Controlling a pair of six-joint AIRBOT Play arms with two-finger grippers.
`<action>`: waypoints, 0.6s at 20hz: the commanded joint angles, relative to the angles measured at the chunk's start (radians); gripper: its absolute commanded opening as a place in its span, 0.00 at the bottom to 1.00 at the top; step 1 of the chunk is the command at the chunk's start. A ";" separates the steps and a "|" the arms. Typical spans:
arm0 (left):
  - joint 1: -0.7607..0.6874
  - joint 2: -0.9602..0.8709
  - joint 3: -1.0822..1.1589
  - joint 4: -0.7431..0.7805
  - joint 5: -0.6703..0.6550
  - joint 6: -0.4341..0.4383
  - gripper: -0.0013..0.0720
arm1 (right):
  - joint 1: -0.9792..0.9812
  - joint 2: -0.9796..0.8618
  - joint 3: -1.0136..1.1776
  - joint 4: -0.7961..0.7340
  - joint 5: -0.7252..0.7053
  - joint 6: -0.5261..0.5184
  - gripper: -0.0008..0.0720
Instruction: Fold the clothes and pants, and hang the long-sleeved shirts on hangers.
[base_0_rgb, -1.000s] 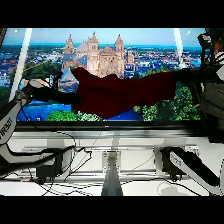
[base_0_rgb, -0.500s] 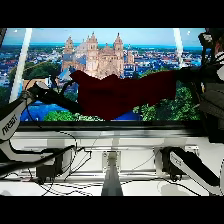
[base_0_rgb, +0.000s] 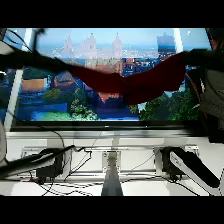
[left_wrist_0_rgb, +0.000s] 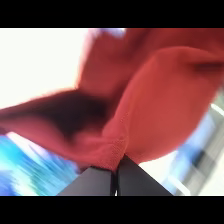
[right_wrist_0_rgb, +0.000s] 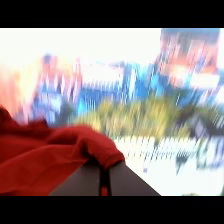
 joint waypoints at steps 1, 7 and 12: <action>0.066 0.188 0.165 -0.005 0.169 -0.018 0.04 | -0.001 0.048 0.140 0.016 -0.030 -0.002 0.03; 0.199 0.541 0.164 -0.004 0.417 -0.067 0.04 | -0.001 0.228 0.311 0.113 -0.029 -0.005 0.03; 0.224 0.666 0.138 0.190 0.314 -0.229 0.04 | -0.001 0.344 0.321 0.105 0.001 -0.024 0.03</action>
